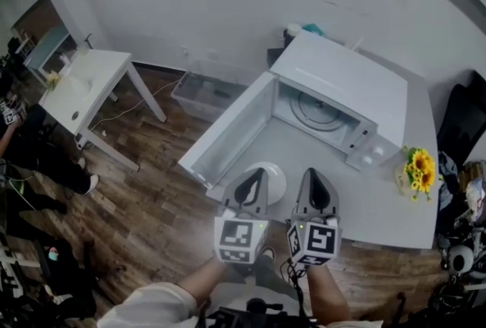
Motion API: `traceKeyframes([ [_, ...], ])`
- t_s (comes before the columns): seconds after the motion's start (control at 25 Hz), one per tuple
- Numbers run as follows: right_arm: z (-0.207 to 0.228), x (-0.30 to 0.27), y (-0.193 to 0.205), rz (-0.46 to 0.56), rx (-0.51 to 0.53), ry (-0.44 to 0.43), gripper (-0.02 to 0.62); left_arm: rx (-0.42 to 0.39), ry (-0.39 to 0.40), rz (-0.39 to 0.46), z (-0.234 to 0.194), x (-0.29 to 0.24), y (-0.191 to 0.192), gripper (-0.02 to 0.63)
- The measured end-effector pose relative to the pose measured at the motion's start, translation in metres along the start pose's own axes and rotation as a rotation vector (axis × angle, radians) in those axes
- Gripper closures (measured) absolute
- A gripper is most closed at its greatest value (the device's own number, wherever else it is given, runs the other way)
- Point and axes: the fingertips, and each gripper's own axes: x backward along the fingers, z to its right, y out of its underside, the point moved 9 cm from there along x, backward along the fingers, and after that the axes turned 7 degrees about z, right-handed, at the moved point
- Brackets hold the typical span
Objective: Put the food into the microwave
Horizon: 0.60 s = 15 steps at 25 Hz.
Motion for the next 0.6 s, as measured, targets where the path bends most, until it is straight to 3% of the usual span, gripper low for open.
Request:
traceKeyframes([
  [0.28, -0.001, -0.010, 0.037, -0.082, -0.042, -0.024, 0.565, 0.040, -0.055, -0.055, -0.013, -0.002, 0.035, 0.597],
  [0.36, -0.002, -0.012, 0.049, -0.116, -0.062, -0.037, 0.495, 0.052, -0.070, -0.074, -0.016, -0.003, 0.047, 0.595],
  [0.44, -0.002, -0.015, 0.062, -0.144, -0.071, -0.042, 0.494, 0.070, -0.085, -0.099, -0.020, -0.004, 0.061, 0.595],
  [0.6, -0.001, -0.018, 0.088, -0.200, -0.082, -0.025, 0.482, 0.110, -0.089, -0.163, -0.027, -0.006, 0.090, 0.520],
])
